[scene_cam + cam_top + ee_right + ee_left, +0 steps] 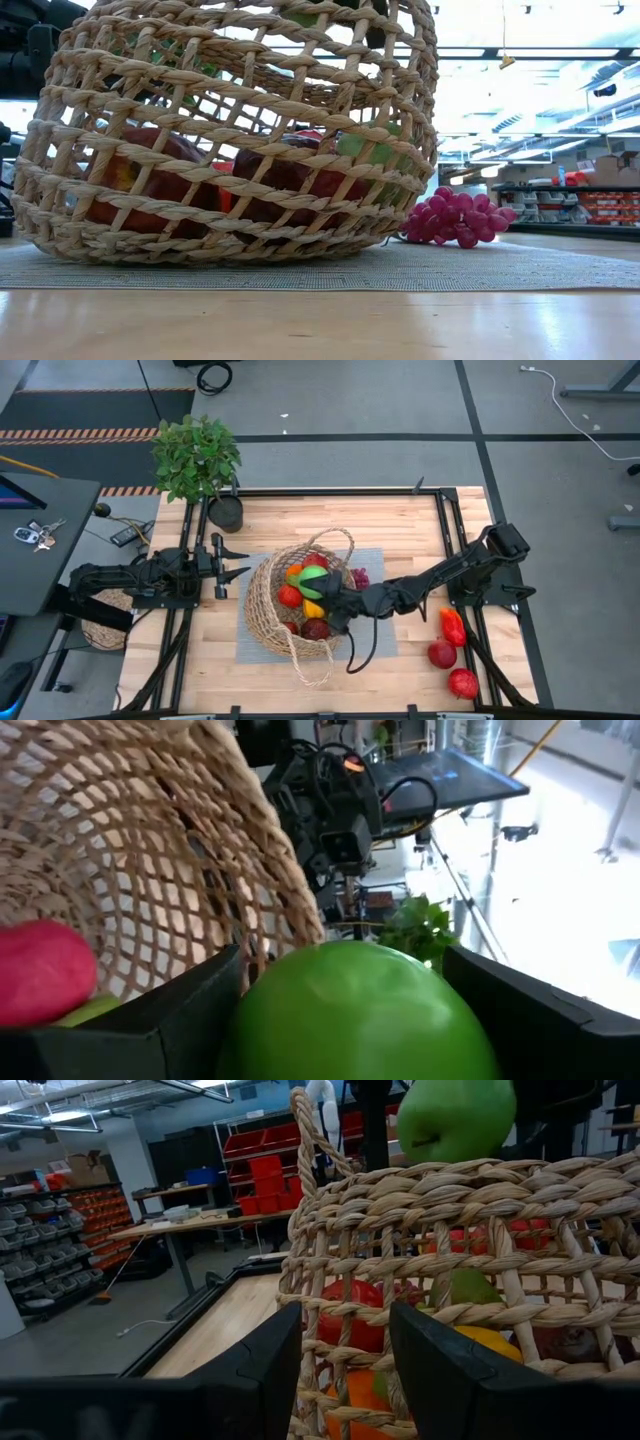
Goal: Build produce basket
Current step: Put the green apple in the basket
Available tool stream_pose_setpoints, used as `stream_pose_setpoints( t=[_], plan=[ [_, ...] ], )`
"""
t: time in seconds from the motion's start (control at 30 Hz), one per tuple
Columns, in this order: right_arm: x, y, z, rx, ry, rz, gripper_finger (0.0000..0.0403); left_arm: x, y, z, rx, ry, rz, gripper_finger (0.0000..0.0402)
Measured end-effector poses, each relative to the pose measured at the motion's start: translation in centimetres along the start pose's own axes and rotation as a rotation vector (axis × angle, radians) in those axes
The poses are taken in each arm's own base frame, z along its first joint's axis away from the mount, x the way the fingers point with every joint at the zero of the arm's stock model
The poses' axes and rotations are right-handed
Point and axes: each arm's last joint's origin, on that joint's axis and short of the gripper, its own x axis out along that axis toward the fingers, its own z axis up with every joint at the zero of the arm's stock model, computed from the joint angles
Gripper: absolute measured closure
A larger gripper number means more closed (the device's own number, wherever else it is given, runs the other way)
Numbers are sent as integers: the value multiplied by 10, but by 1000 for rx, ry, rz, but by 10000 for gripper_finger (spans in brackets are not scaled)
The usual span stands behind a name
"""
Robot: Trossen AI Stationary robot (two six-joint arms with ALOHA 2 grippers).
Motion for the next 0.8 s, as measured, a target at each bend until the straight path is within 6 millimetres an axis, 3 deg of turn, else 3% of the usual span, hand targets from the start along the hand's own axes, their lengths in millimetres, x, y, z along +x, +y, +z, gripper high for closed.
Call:
stream_pose_setpoints(
  t=[0.17,0.27,0.47,0.8],
  plan=[
    [4,2,-6,70,-14,31,62,0,0,0,0,0,0,241],
    [8,2,-11,204,-41,52,62,0,0,0,0,0,0,241],
    [20,-2,-27,584,-136,121,62,0,0,0,0,0,0,241],
    [40,-7,-67,1348,-93,229,60,0,0,0,0,0,0,241]
  ],
)
